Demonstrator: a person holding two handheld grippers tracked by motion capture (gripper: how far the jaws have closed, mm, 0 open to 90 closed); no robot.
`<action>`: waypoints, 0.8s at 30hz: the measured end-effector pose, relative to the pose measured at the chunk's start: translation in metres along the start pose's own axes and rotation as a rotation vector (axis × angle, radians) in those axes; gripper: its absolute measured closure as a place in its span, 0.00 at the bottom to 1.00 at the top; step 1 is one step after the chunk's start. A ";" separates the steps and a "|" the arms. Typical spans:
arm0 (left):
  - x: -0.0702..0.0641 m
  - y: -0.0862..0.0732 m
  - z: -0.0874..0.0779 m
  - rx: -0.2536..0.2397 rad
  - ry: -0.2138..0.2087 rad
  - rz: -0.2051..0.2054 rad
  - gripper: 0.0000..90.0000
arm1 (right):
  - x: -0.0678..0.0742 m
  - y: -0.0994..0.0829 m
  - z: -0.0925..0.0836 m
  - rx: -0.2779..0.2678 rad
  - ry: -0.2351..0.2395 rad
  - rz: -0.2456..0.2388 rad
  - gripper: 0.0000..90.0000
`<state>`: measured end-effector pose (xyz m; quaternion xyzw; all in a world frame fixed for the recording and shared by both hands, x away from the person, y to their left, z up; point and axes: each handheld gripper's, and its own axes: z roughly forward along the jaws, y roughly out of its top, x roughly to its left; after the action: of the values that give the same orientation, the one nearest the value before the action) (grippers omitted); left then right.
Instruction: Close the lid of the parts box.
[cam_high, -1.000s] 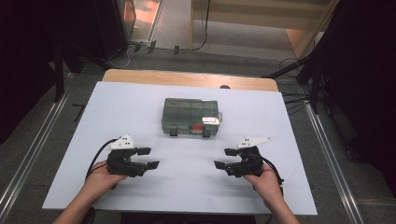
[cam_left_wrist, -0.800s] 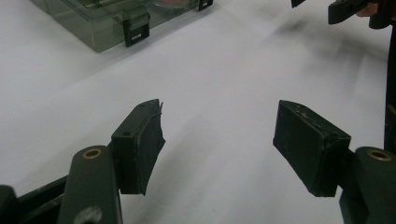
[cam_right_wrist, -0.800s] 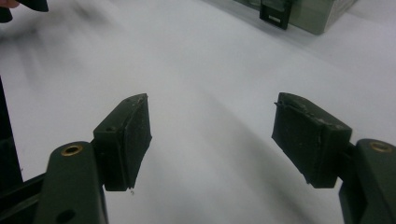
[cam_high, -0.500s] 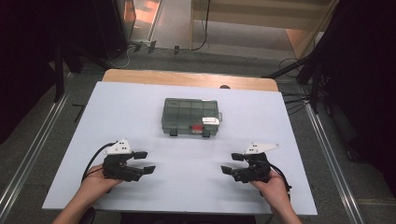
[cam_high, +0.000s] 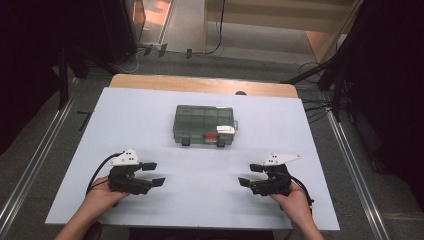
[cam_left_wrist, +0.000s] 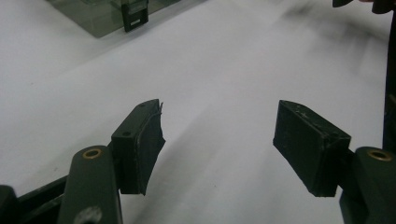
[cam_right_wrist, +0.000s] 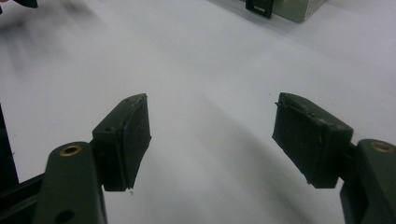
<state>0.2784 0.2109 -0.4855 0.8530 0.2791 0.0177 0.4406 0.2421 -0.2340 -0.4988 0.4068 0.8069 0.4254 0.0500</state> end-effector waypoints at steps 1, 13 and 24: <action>0.000 -0.001 0.000 0.000 -0.001 0.000 0.36 | 0.000 0.000 0.000 0.001 0.000 0.000 0.32; 0.009 -0.008 -0.008 -0.006 0.022 -0.014 0.36 | -0.012 -0.006 -0.005 0.001 -0.009 0.007 0.32; 0.014 -0.010 -0.007 0.007 0.044 -0.016 0.36 | -0.015 -0.008 -0.004 0.011 -0.002 0.001 0.31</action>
<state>0.2833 0.2277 -0.4920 0.8517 0.2958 0.0319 0.4314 0.2451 -0.2495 -0.5058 0.4082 0.8088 0.4206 0.0485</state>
